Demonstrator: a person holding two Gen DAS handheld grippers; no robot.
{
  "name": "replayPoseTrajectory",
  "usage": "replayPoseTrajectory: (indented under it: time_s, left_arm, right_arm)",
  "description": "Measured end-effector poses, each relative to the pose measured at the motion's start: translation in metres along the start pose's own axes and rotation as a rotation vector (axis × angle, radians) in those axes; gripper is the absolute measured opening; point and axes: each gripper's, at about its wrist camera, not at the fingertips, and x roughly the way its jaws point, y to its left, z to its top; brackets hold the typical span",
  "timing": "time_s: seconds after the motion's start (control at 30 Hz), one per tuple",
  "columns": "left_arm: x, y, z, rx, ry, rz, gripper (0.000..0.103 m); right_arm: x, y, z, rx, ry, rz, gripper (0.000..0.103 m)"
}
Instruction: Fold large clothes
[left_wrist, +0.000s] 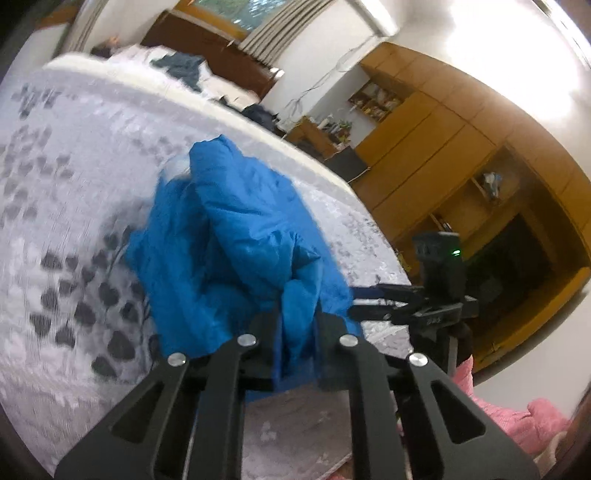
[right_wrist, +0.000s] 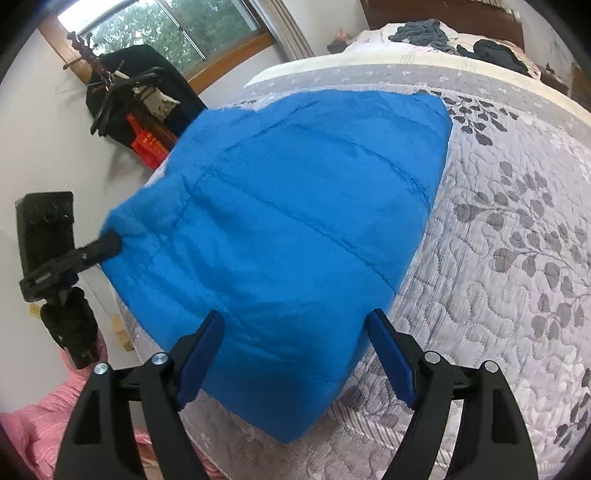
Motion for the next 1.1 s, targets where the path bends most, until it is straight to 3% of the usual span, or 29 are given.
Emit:
replayPoseTrajectory:
  time_s: [0.13,0.47,0.57,0.67,0.8,0.87,1.1]
  left_arm:
    - [0.007,0.029,-0.014,-0.099,0.024,-0.023,0.011]
    - [0.031,0.046,-0.033,-0.1,0.093,0.056,0.016]
    - [0.03,0.04,-0.027,-0.095,0.116,0.071,0.018]
    - [0.017,0.023,-0.013,-0.06,0.11,0.12,0.028]
    - [-0.007,-0.013,0.006,0.053,0.029,0.209,0.042]
    - [-0.011,-0.029,0.016,0.1,0.005,0.22,0.044]
    - [0.032,-0.036,0.027,0.126,0.102,0.3,0.044]
  right_arm:
    - [0.006,0.003,0.0,-0.014,0.014,-0.019,0.083]
    - [0.021,0.006,-0.003,-0.032,0.041,-0.048,0.087]
    - [0.021,0.005,-0.003,-0.024,0.037,-0.054,0.087]
    - [0.018,0.005,-0.003,-0.016,0.033,-0.056,0.087]
    - [0.014,0.008,-0.004,-0.029,0.022,-0.073,0.087]
    - [0.013,0.008,-0.004,-0.032,0.021,-0.077,0.086]
    - [0.013,0.011,-0.003,-0.027,0.024,-0.087,0.086]
